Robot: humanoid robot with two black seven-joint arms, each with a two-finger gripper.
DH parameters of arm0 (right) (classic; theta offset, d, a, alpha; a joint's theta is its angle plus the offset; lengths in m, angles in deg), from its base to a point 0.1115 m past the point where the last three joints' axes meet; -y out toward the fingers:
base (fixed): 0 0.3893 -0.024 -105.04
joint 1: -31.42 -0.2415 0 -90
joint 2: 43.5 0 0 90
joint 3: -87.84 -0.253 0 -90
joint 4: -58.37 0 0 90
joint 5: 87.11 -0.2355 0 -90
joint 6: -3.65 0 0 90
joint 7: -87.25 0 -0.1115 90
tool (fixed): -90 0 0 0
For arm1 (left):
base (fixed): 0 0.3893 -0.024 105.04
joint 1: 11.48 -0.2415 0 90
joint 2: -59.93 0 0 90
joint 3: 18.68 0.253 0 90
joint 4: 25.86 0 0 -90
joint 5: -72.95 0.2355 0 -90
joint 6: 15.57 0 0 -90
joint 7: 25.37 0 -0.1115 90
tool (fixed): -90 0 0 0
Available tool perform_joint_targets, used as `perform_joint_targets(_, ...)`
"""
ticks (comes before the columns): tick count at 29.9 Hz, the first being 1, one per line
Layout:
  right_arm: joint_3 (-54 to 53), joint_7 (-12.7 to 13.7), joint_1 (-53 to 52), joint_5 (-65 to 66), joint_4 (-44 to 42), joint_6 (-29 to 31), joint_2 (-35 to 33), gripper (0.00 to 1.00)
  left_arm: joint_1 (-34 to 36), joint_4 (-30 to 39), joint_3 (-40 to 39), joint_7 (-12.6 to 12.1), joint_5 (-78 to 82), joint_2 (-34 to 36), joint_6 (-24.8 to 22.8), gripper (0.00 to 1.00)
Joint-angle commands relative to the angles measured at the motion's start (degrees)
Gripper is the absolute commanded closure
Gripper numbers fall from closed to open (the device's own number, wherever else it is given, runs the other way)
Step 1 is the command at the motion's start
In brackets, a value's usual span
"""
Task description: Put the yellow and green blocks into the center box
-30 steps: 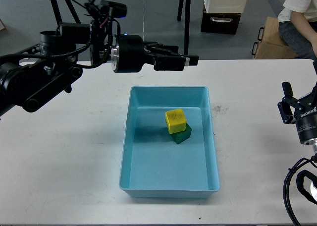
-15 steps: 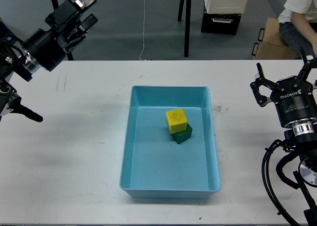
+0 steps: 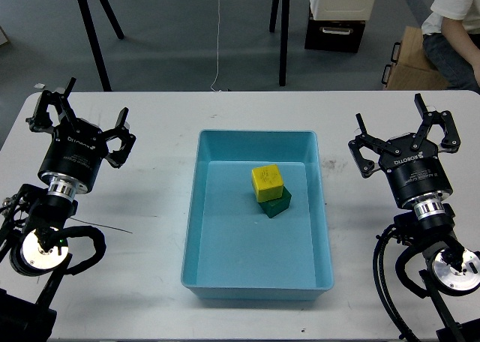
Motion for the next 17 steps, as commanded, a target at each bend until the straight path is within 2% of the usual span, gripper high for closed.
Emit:
perform_joint_targets(1, -0.07, 0.06, 1.64, -4.79, 0.08, 0.19, 0.00, 0.01, -4.87, 2.56, -1.50, 0.19, -7.37, -4.48, 0.12, 0.00)
perform_joint_targets(6, -0.86, -0.03, 3.76, -8.93, 0.26, 1.07, 0.00, 0.01, -8.48, 3.97, -2.12, 0.72, -9.23, -5.72, -0.93, 0.00)
perform_joint_targets(13, -1.91, -0.03, 7.18, -10.17, 0.08, 3.88, 0.00, 0.01, -9.63, 3.97, -2.12, 0.89, -12.04, -5.72, -5.67, 0.00)
perform_joint_targets(17, -2.00, -0.12, 7.36, -10.17, 0.08, 3.89, 0.00, 0.01, -9.89, 3.97, -2.03, 2.39, -13.09, -5.72, -6.82, 0.00)
